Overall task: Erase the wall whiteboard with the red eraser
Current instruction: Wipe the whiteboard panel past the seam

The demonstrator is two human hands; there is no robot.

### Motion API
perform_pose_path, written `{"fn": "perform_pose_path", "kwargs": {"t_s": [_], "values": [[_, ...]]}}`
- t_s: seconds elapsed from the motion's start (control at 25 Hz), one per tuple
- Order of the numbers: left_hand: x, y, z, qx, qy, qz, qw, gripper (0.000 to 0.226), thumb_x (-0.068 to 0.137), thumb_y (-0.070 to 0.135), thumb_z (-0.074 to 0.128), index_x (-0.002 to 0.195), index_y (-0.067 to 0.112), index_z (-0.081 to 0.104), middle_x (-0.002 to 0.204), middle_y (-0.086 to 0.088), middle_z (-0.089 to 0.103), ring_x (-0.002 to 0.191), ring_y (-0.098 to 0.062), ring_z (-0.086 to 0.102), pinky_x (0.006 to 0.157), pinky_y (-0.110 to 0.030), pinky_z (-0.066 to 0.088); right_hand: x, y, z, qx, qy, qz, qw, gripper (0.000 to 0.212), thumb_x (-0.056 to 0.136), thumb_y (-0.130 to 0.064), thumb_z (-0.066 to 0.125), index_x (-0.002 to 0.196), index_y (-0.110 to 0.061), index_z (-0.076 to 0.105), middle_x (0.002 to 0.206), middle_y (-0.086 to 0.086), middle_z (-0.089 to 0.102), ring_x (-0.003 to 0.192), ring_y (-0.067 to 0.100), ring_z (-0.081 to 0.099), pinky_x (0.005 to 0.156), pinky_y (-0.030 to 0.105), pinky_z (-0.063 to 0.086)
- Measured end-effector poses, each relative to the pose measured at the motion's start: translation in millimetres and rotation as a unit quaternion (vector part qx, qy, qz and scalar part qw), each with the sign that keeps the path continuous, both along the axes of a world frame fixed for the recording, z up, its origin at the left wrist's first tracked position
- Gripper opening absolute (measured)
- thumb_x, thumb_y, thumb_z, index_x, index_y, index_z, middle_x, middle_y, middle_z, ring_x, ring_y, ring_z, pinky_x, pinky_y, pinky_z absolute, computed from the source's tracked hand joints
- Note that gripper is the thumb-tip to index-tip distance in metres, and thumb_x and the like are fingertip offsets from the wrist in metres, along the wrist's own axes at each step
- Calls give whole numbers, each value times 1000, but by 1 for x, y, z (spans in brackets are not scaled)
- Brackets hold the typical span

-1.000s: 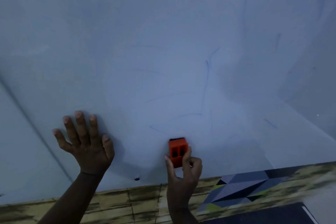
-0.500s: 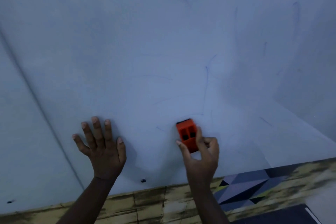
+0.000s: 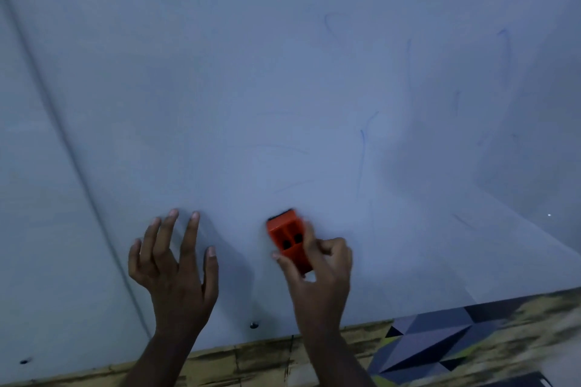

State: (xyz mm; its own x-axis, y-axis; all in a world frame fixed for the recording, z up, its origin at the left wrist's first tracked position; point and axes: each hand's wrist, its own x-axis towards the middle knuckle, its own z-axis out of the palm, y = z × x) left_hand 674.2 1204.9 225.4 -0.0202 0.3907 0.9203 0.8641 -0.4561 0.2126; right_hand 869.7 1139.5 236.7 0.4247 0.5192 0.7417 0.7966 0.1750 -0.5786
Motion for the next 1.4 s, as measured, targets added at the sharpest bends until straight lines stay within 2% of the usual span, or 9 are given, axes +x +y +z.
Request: {"fn": "perform_pose_path", "kwargs": {"t_s": [0.12, 0.28, 0.48, 0.64, 0.72, 0.88, 1.08, 1.2, 1.4], "values": [[0, 7, 36, 45, -31, 1, 998, 48, 105, 28, 52, 150, 9, 50, 160, -17, 35, 153, -37, 31, 118, -64, 22, -18, 1, -29, -59, -144, 9, 988, 74, 82, -60, 75, 148, -44, 46, 98, 1, 51, 86, 22, 47, 67, 40, 50], [0, 29, 82, 100, -37, -1, 994, 55, 106, 32, 50, 157, 12, 39, 167, -17, 26, 163, -25, 11, 122, -59, 15, -10, 0, -23, -54, -170, 19, 984, 71, 81, -66, 74, 145, -49, 48, 98, -3, 52, 84, 19, 50, 67, 38, 48], [2, 51, 76, 129, 20, 47, 990, 63, 109, 35, 40, 167, 12, 26, 173, -18, 20, 164, -34, 13, 124, -63, 12, 30, -1, 30, 46, 31, 7, 998, 75, 78, -65, 76, 145, -39, 56, 95, -7, 49, 84, 14, 54, 72, 33, 50], [2, 51, 74, 138, 21, 44, 989, 64, 110, 36, 40, 166, 11, 26, 176, -13, 13, 164, -34, 11, 126, -62, 8, 72, -6, 55, 143, 229, -21, 963, 84, 74, -71, 75, 144, -27, 58, 90, 6, 51, 76, 9, 56, 68, 13, 47], [3, 51, 73, 141, 22, 45, 989, 64, 109, 36, 40, 167, 10, 26, 177, -12, 11, 164, -35, 11, 127, -62, 7, 82, -5, 69, 163, 261, -37, 951, 81, 75, -69, 74, 143, -27, 58, 90, 12, 52, 73, 7, 54, 68, 9, 45], [3, 52, 72, 142, 21, 44, 989, 65, 109, 35, 41, 167, 10, 25, 177, -12, 11, 164, -35, 12, 128, -62, 7, 47, 6, 85, 146, 173, -15, 974, 66, 81, -51, 83, 139, -27, 62, 86, 2, 45, 71, 15, 52, 68, 21, 48], [3, 53, 71, 138, 21, 39, 989, 67, 109, 37, 41, 168, 13, 22, 177, -11, 10, 164, -34, 10, 128, -62, 6, -25, 16, 55, 87, -47, 15, 995, 66, 84, -61, 78, 140, -31, 63, 90, -1, 48, 79, 19, 50, 68, 38, 52], [1, 53, 71, 130, 24, 35, 991, 66, 109, 40, 40, 168, 13, 22, 178, -10, 8, 165, -32, 8, 128, -62, 6, -36, 19, 49, 72, -84, 25, 994, 68, 84, -64, 77, 142, -35, 59, 89, 1, 53, 79, 19, 51, 63, 39, 51], [0, 52, 68, 130, 29, 33, 991, 66, 110, 39, 39, 167, 12, 23, 178, -10, 9, 164, -33, 9, 129, -61, 5, -14, 18, 70, 106, -131, 12, 986, 63, 83, -66, 76, 134, -29, 69, 87, 0, 55, 74, 22, 55, 65, 40, 51]]}}
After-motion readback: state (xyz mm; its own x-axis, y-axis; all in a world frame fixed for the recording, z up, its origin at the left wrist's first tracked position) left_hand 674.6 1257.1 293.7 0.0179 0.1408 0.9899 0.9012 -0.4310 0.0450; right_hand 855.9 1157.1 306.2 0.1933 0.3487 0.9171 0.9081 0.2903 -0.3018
